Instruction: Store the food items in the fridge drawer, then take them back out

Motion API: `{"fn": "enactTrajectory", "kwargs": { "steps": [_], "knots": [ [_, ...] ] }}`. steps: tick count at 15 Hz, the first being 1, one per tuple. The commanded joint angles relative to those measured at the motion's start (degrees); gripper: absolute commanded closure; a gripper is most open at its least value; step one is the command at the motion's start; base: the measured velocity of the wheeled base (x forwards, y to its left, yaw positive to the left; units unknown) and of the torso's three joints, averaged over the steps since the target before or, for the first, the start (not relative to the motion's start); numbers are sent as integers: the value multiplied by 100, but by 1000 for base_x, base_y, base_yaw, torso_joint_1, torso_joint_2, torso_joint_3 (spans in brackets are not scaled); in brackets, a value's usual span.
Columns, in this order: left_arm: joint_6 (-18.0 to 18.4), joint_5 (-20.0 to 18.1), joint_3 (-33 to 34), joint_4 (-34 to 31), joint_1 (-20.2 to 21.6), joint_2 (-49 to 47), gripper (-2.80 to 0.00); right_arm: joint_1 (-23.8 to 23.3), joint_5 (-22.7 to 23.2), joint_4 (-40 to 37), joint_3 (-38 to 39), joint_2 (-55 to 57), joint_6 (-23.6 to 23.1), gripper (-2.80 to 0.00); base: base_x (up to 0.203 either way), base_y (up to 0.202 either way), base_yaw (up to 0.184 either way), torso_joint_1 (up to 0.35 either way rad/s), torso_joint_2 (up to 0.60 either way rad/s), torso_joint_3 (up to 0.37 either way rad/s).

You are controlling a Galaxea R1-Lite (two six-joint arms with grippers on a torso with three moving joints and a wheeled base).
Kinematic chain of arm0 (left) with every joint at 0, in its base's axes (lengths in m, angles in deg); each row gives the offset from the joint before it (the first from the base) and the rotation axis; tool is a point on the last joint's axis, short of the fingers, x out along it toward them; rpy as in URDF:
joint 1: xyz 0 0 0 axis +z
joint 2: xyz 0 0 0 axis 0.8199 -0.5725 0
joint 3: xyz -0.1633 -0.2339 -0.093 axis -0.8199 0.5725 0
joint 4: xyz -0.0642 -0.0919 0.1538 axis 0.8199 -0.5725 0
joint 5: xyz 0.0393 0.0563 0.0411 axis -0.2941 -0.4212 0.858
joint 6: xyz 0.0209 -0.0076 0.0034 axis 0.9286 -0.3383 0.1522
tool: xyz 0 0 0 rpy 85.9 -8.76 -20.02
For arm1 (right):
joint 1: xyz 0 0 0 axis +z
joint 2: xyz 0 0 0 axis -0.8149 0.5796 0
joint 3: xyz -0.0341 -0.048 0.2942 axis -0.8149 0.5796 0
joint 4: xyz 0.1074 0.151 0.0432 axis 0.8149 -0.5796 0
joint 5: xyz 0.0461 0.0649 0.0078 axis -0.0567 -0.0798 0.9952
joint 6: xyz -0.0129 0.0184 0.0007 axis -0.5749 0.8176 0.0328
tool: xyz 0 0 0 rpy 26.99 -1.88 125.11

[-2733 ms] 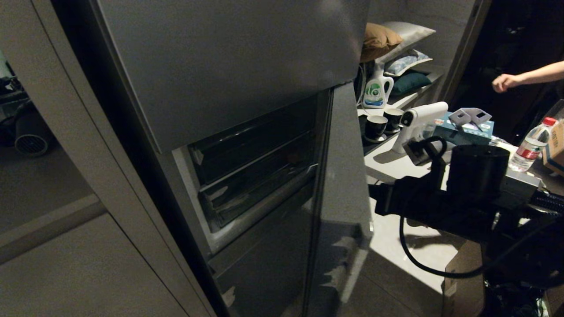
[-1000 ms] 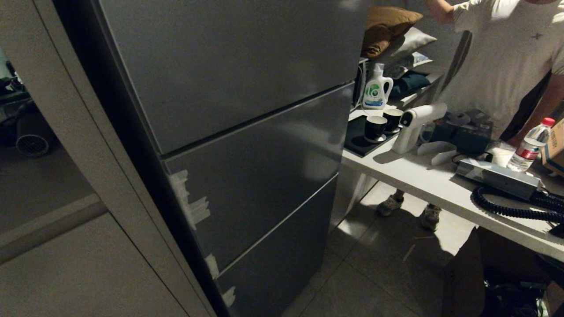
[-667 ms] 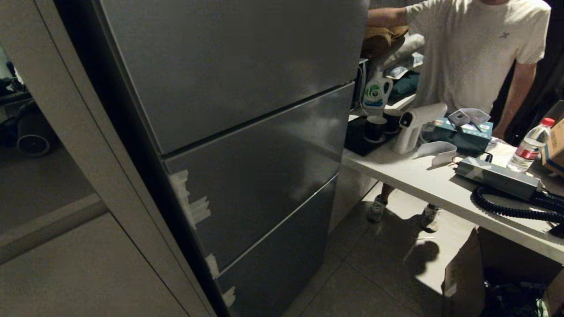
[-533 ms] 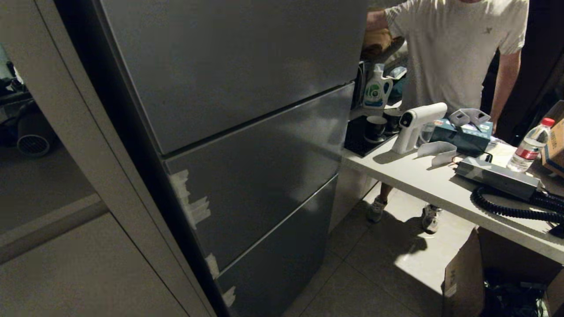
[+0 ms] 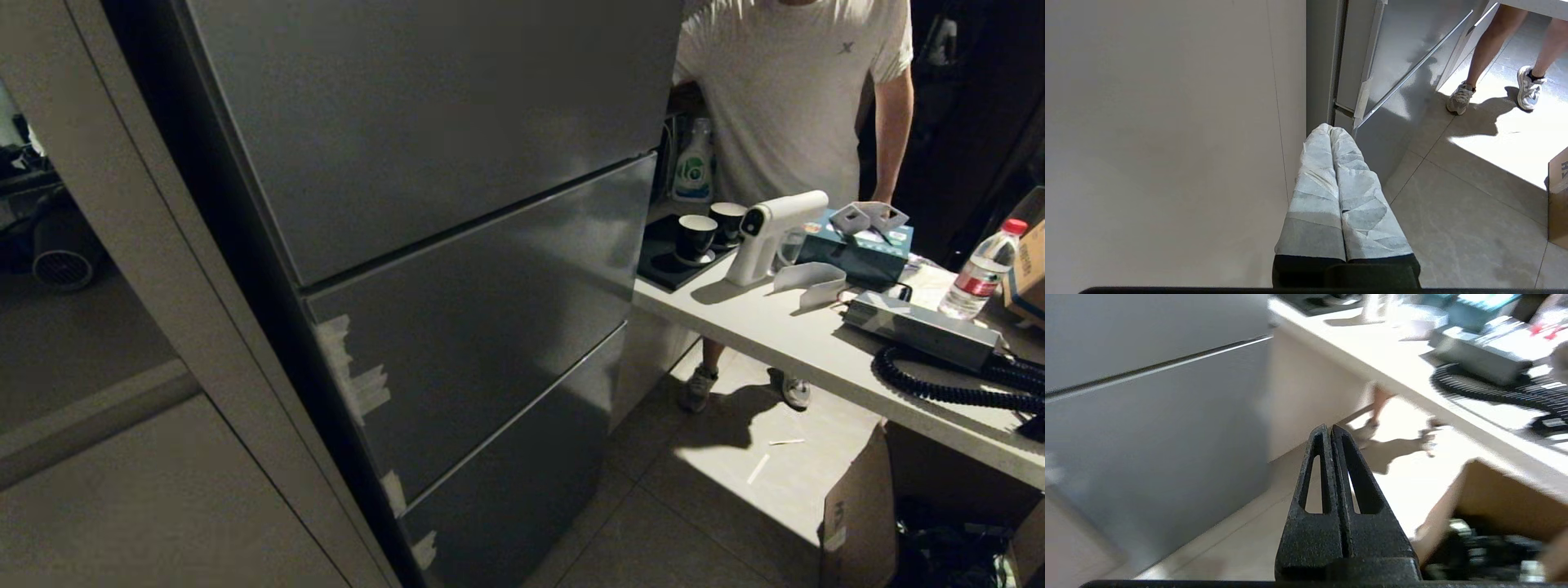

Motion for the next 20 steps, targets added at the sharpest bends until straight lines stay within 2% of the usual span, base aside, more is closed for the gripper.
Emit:
{"fn": "enactTrajectory", "kwargs": {
  "steps": [1, 5, 9, 20],
  "knots": [
    [-2, 0, 1, -4, -2, -9, 0, -20, -67, -19, 176, -267, -76, 0, 0, 0, 0, 0, 0, 0],
    [-2, 0, -2, -4, 2, -9, 0, -28, -75, -28, 176, -261, 14, 0, 0, 0, 0, 0, 0, 0],
    [-2, 0, 1, -4, 5, -9, 0, -28, -196, -12, 184, -263, 657, 0, 0, 0, 0, 0, 0, 0],
    [-2, 0, -1, -4, -2, -9, 0, -29, -208, -8, 176, -263, 706, 0, 0, 0, 0, 0, 0, 0]
  ]
}}
